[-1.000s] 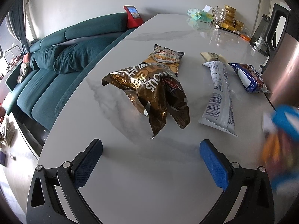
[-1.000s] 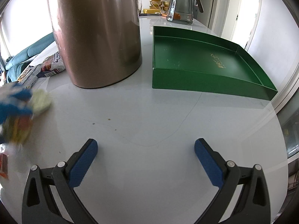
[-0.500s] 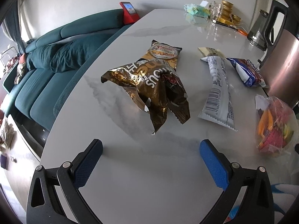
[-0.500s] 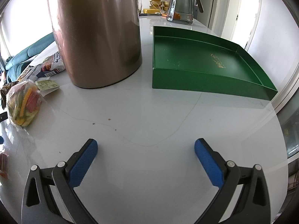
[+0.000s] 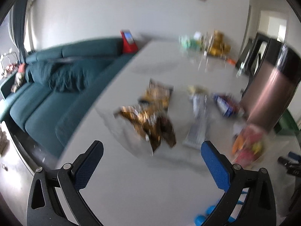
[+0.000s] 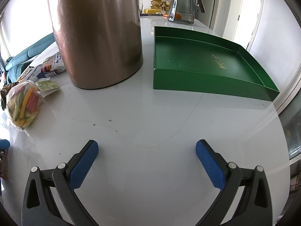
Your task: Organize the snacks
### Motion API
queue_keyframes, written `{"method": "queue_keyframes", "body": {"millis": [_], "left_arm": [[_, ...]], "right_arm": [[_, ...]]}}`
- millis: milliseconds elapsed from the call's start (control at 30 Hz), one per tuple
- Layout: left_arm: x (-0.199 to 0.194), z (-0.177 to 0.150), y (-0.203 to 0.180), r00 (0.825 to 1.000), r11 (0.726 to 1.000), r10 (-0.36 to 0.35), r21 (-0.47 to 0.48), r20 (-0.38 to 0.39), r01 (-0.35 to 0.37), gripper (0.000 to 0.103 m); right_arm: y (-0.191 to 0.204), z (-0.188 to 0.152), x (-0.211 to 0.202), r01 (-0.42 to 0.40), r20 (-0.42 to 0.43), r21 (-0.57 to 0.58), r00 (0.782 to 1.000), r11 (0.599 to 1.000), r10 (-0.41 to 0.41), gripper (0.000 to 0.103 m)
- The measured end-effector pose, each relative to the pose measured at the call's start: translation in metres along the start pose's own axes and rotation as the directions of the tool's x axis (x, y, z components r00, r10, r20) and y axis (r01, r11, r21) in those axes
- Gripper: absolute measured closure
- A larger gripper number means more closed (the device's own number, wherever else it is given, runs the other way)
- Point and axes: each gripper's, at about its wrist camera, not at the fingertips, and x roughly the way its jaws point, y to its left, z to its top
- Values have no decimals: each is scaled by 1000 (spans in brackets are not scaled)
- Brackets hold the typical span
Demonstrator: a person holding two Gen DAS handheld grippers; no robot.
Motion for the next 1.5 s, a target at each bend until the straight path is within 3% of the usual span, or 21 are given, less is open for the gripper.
{"method": "queue_keyframes", "body": {"millis": [167, 400, 633, 1133, 1500], "left_arm": [[-27, 13, 9, 997, 1000, 28, -3, 75, -27, 1], [-35, 11, 31, 995, 997, 74, -27, 68, -72, 1], [-34, 11, 37, 995, 997, 69, -40, 73, -66, 1], [-40, 17, 25, 991, 997, 73, -3, 112, -73, 1], [-37, 11, 36, 985, 988, 149, 20, 84, -151, 1]], "right_arm": [[0, 0, 0, 0, 0, 0, 1000, 1000, 0, 0], [0, 0, 0, 0, 0, 0, 1000, 1000, 0, 0], [0, 0, 0, 0, 0, 0, 1000, 1000, 0, 0], [0, 0, 0, 0, 0, 0, 1000, 1000, 0, 0], [0, 0, 0, 0, 0, 0, 1000, 1000, 0, 0]]}}
